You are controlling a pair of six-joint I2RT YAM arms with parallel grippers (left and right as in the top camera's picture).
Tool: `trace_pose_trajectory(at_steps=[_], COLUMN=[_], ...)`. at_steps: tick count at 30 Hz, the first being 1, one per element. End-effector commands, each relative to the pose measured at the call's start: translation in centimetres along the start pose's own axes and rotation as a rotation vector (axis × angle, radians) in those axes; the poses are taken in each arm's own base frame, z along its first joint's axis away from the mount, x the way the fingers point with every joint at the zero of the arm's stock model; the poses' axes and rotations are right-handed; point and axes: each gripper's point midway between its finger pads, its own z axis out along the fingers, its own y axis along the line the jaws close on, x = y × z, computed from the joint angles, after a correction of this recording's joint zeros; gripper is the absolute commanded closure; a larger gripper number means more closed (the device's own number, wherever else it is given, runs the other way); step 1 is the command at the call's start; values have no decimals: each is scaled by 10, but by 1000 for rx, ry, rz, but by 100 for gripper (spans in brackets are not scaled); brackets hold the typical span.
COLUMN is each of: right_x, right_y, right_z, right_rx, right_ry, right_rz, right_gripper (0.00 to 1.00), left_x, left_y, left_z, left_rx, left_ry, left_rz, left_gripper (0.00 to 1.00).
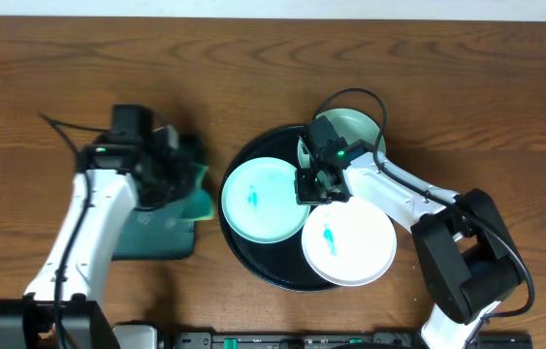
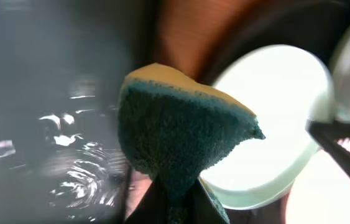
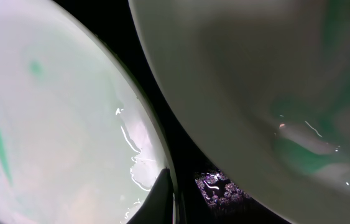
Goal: Clean dirty plates on tray and stack at the side
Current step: 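Scrub the held plate with the sponge in the left gripper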
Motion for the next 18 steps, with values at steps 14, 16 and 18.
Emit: trace_pose_trajectory(at_steps=[14, 16, 18], right_x=[11, 12, 13], right_y=[-7, -8, -9], right_z=[6, 6, 6], right_rx=[25, 28, 30], right_ry=[41, 46, 50], right_rz=[18, 18, 19], right_gripper=[99, 99, 99], left_x=[34, 38, 42], left_y=[-56, -47, -46], left_z=[104, 118, 125], left_rx=[-118, -149, -144], left_ry=[160, 191, 215], left_rz=[99, 91, 86], left_gripper=[93, 93, 93])
